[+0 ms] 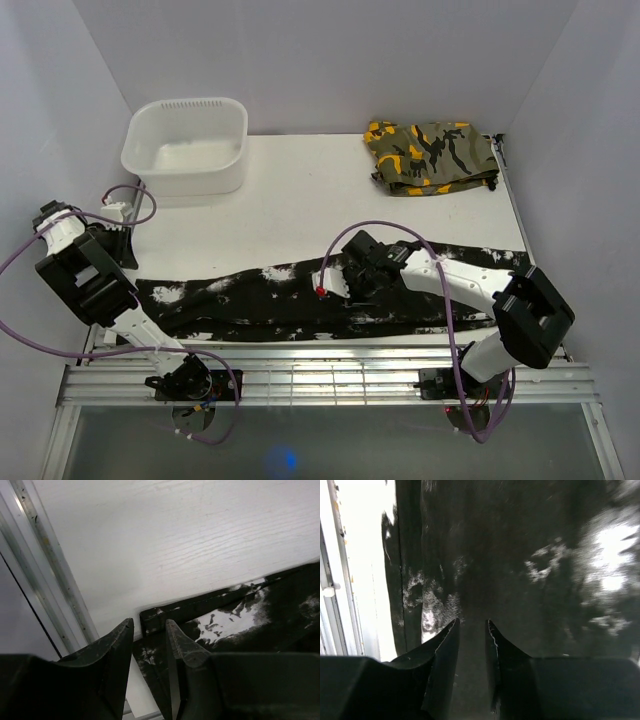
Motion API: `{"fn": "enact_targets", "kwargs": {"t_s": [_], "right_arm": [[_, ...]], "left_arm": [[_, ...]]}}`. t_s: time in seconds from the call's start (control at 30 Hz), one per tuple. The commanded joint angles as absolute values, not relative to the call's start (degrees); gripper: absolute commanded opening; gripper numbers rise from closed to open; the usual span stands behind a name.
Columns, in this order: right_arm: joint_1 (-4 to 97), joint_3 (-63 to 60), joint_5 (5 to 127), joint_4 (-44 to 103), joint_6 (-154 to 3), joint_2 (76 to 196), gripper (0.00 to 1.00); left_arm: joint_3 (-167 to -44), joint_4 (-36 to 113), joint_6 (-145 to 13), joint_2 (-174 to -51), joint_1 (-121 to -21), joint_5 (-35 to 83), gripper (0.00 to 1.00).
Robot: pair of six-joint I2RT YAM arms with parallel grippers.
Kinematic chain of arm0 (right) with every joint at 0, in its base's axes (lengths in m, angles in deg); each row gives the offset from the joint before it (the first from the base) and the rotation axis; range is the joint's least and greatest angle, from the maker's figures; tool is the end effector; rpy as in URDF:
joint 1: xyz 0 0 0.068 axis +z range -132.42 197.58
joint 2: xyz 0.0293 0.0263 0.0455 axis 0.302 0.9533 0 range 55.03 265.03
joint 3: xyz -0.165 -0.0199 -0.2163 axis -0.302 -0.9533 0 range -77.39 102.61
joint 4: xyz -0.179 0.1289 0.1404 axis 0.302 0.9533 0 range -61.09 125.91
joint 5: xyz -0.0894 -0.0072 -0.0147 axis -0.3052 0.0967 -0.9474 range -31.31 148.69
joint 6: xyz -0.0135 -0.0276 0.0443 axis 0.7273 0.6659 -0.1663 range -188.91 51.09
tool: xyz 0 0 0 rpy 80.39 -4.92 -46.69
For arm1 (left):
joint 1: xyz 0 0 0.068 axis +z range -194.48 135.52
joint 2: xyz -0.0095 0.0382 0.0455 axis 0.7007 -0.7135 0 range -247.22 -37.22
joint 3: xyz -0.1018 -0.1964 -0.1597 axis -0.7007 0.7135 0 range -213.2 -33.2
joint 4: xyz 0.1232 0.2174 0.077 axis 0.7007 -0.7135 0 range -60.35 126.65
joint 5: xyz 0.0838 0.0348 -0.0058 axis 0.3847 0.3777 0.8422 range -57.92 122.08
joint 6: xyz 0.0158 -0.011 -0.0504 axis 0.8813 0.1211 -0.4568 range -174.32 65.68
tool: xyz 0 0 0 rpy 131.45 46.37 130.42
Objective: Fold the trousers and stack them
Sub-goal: Fold the trousers
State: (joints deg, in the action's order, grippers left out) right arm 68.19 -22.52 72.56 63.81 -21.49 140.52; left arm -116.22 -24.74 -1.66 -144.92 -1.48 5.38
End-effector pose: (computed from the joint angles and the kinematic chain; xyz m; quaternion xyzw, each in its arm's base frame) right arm 0.1746 0.2262 0.2047 -0.7491 0.6170 0.1238 0.2071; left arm 0.2707 0.2305 0.2116 0.0898 0.9683 -0.1301 0.1935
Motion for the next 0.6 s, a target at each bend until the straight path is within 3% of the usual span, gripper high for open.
{"fn": "enact_targets", "kwargs": {"t_s": [0.0,0.27,0.37,0.57], "right_arm": [[69.0,-24.9,70.4,59.0,-24.4,140.6,0.33],[64.1,-25.5,65.5,58.8,-27.9,136.1,0.38],[53.6,-22.9,66.7,61.7,-27.7,134.0,0.4],[35.8,-23.3,65.6,64.6,-20.7,132.7,0.4]], "left_arm": [[-115.3,-20.2,-4.7,-145.5,-1.2,9.7,0.43],[-111.3,-17.1,-4.5,-147.1,-1.4,13.4,0.37],[-109.8,-16.8,-4.2,-146.9,-1.5,13.4,0.33],[-107.8,-16.5,-5.3,-146.5,-1.9,12.7,0.33]]}}
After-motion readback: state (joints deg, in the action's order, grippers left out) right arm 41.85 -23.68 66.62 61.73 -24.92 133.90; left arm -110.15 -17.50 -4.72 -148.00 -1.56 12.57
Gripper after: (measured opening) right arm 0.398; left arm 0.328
